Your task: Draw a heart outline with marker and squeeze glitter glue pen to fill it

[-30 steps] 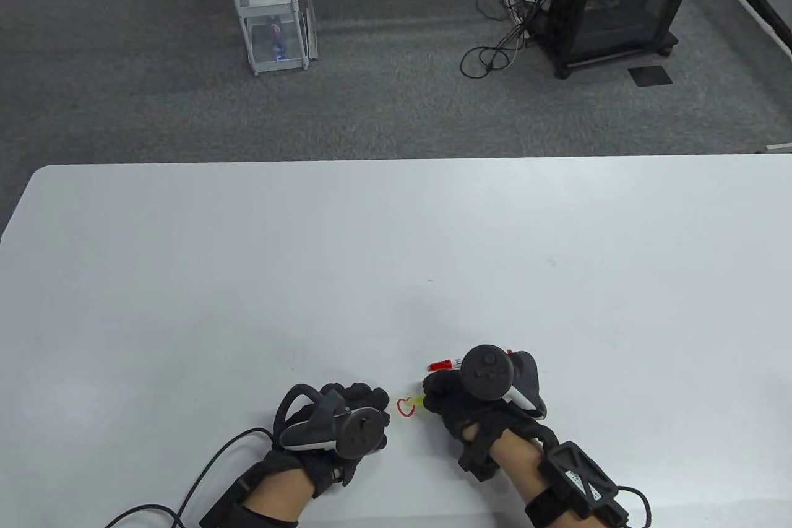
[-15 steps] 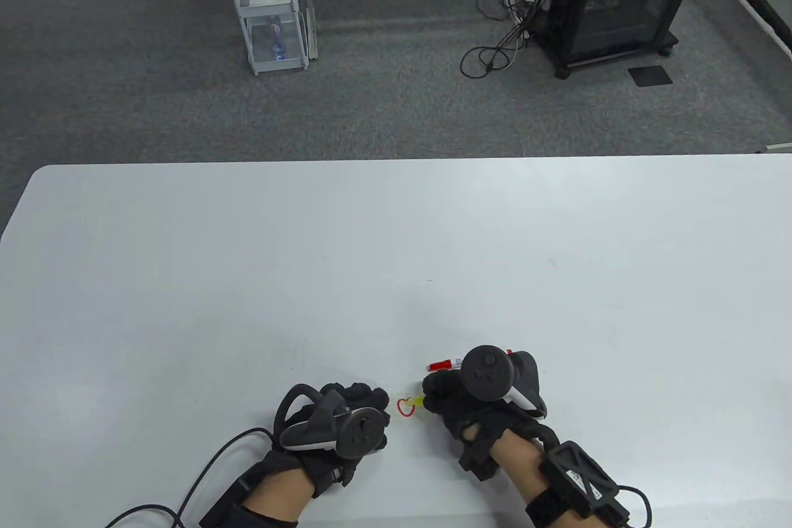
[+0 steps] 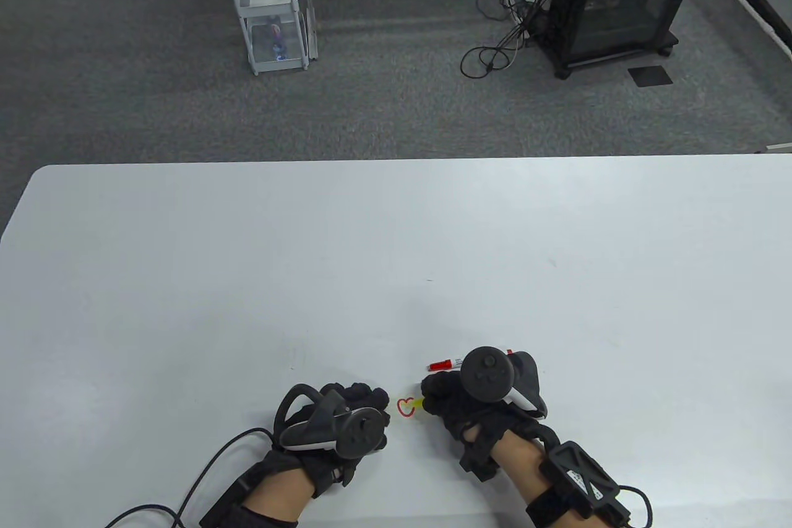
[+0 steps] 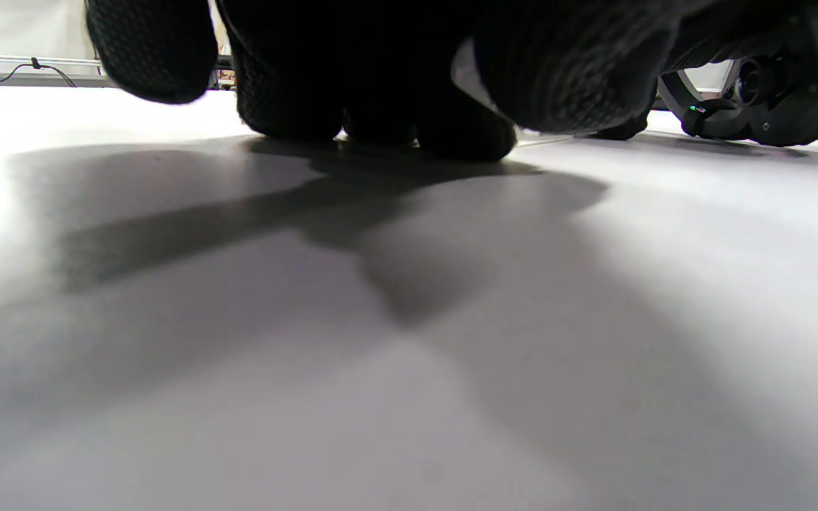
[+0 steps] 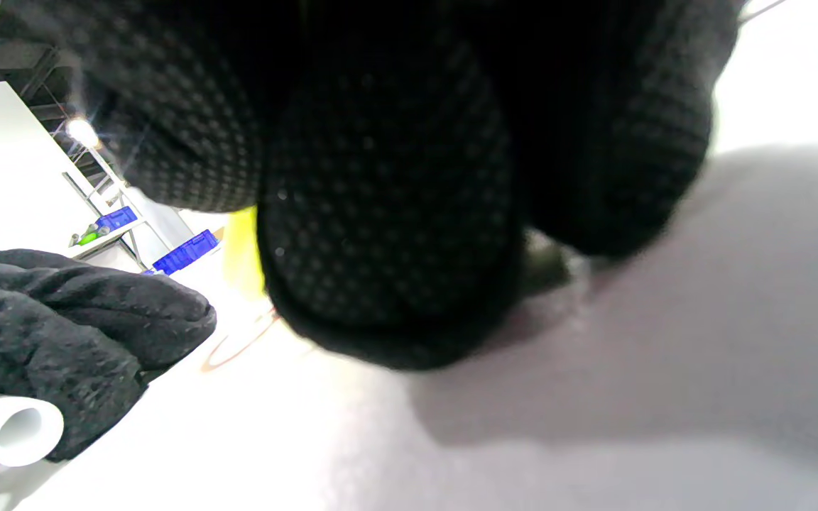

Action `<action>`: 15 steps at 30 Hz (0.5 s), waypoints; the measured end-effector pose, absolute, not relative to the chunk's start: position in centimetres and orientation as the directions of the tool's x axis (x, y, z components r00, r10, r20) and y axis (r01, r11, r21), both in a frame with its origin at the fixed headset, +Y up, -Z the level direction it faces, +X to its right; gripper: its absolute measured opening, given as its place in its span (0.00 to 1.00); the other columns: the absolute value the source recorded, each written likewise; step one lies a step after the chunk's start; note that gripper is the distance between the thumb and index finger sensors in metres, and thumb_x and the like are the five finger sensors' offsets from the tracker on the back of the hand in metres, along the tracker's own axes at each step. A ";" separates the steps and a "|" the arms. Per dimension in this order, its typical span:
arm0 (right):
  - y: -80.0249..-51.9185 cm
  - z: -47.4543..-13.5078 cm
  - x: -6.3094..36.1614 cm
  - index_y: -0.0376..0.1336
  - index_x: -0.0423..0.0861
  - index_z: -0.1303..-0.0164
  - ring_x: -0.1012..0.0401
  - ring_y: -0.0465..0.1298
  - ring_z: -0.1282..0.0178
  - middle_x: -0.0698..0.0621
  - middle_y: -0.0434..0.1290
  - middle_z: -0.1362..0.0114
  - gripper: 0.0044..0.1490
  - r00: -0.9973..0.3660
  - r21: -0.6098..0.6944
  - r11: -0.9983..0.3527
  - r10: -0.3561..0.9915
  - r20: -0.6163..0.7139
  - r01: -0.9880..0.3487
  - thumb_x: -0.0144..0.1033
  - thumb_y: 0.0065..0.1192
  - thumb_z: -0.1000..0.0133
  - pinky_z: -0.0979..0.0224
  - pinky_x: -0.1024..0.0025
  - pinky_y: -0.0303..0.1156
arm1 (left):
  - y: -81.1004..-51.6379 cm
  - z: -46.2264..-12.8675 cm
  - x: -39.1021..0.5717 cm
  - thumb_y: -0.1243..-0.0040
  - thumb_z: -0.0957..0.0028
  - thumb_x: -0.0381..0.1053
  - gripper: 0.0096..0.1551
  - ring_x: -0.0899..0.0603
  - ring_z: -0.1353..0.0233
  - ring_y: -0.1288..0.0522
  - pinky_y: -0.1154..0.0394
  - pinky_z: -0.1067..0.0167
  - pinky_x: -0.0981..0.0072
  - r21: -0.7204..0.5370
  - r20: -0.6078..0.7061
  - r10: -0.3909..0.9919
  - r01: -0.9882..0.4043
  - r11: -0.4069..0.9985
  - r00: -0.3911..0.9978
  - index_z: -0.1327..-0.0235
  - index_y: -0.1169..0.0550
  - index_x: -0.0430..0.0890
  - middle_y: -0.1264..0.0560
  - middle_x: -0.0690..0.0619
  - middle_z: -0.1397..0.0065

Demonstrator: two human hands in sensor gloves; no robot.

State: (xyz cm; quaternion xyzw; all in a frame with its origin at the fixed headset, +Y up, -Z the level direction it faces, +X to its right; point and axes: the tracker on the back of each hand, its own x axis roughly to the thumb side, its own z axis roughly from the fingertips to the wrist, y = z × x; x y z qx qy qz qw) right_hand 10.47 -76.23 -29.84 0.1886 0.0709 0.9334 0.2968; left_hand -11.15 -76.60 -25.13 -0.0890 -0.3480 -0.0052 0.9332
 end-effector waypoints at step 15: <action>-76.1 -29.5 10.9 0.74 0.41 0.45 0.63 0.89 0.70 0.47 0.86 0.56 0.29 -0.733 0.228 -0.799 0.601 0.318 -0.556 0.42 0.72 0.53 0.60 0.66 0.86 | -76.6 -25.1 -11.1 0.41 0.47 0.61 0.25 0.40 0.22 0.30 0.31 0.31 0.40 -0.162 0.651 0.051 0.073 0.984 0.758 0.41 0.22 0.52 0.29 0.53 0.21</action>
